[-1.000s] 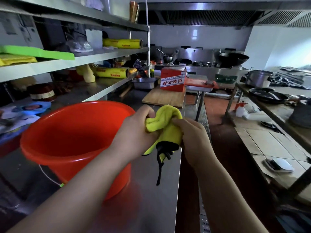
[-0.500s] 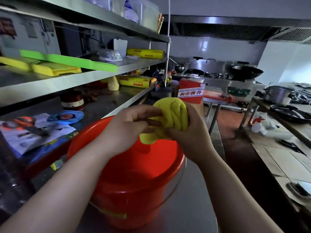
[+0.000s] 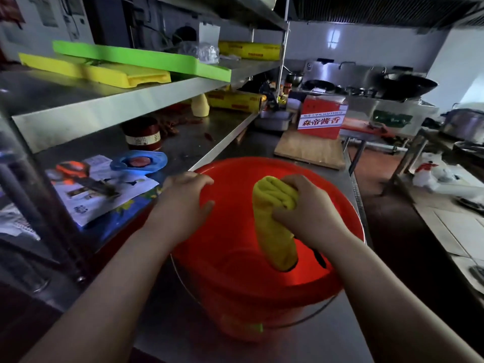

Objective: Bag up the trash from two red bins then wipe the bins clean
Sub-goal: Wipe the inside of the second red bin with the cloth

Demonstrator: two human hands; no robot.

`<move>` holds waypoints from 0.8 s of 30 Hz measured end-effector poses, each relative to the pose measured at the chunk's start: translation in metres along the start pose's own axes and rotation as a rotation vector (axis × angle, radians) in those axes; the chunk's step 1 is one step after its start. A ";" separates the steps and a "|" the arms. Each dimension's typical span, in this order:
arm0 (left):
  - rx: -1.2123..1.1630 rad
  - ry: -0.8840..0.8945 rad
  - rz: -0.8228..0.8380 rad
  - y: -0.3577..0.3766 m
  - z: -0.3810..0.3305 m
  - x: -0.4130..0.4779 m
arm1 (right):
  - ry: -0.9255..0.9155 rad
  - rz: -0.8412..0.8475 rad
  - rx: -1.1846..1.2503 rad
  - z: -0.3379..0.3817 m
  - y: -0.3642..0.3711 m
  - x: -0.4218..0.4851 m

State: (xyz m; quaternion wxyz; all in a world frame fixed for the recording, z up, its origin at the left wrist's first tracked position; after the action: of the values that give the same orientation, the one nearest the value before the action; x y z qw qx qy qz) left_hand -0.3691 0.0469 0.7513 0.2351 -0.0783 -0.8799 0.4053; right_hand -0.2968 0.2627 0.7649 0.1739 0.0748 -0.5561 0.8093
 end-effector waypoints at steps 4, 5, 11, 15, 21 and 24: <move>0.056 -0.193 0.081 0.005 0.020 0.012 | -0.096 0.083 -0.135 0.002 0.002 -0.003; 0.028 -0.218 0.090 0.006 0.021 0.015 | -0.129 0.093 -0.169 0.002 0.002 -0.004; 0.042 -0.327 0.047 0.006 0.018 0.026 | -0.198 0.096 -0.227 0.002 0.004 -0.003; 0.039 -0.356 -0.021 0.001 0.015 0.027 | -0.190 0.077 -0.237 -0.001 0.003 -0.004; -0.183 -0.259 -0.070 0.001 0.002 0.019 | -0.177 -0.018 -0.176 -0.004 -0.002 -0.011; -0.237 -0.215 -0.128 0.001 -0.007 0.016 | -0.141 -0.026 -0.155 -0.009 -0.001 -0.018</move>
State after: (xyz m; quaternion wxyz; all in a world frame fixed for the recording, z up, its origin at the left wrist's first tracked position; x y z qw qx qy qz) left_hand -0.3803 0.0577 0.7600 0.1540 -0.0052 -0.9448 0.2891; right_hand -0.2794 0.2679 0.7570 0.1503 0.1252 -0.6267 0.7543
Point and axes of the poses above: each hand's wrist, its own x-axis towards the middle knuckle, its own y-axis out of the palm, z = x × y, the point moved 2 cm from there along x, towards the middle knuckle, and after that the axes turned 15 degrees about -x, right-handed, at the moved point
